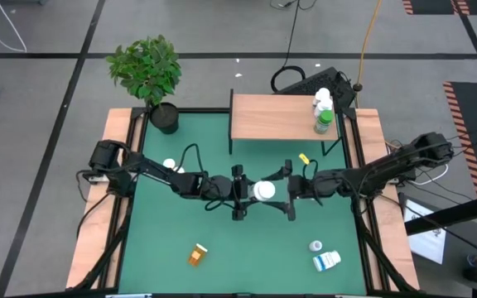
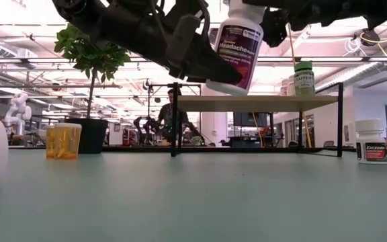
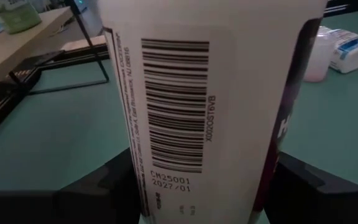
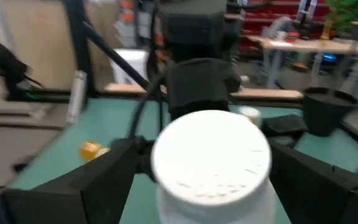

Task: Pick and place medicine bottles onto shelf by color
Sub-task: Put the violet pill bottle on the shelf

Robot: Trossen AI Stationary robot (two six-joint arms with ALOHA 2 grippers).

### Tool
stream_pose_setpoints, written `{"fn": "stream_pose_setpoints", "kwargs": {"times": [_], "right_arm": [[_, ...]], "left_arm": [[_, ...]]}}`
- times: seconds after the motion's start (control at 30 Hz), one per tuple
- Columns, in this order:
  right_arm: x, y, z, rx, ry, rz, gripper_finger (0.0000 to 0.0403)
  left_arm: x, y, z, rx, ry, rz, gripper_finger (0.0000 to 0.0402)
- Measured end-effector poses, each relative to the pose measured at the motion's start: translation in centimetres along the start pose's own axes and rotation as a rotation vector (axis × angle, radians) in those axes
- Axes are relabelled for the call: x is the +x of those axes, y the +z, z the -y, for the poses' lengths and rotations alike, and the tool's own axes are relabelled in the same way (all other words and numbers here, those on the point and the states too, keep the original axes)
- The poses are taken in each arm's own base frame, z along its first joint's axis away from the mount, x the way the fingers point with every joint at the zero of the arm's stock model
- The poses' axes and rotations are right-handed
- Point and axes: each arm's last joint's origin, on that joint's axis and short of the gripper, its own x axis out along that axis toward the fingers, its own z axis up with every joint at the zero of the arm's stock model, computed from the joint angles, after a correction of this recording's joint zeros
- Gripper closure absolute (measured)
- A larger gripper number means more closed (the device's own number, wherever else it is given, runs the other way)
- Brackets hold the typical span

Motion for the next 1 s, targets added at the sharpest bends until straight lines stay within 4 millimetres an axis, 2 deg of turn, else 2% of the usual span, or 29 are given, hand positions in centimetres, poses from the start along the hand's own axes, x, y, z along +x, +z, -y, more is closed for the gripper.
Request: {"fn": "stream_pose_setpoints", "kwargs": {"times": [0.13, 0.37, 0.6, 0.7, 0.8, 1.0], "right_arm": [[0.2, 0.4, 0.0, -0.018, -0.036, -0.030, 0.0080], [0.2, 0.3, 0.1, -0.033, -0.037, -0.048, 0.0174], [0.4, 0.8, 0.6, -0.016, -0.050, -0.111, 0.0174], [0.5, 2.5, 1.1, -0.028, -0.073, -0.204, 0.0174], [0.1, 5.1, 1.9, -0.062, -0.110, -0.287, 0.0174], [-1.5, 11.3, 5.9, -0.162, -0.313, -0.326, 0.0174]], "left_arm": [[0.0, 0.0, 0.1, -0.004, -0.002, -0.003, 0.0155], [0.0, -0.1, 0.1, -0.030, -0.003, -0.010, 0.0154], [0.0, -0.3, 0.1, -0.060, -0.004, -0.031, 0.0102], [-0.2, -0.3, -0.1, -0.055, 0.026, -0.056, 0.0071], [-0.2, -0.4, -0.4, -0.054, 0.083, -0.076, 0.0047], [-0.2, -1.4, -1.0, -0.112, 0.087, -0.162, 0.0029]]}}
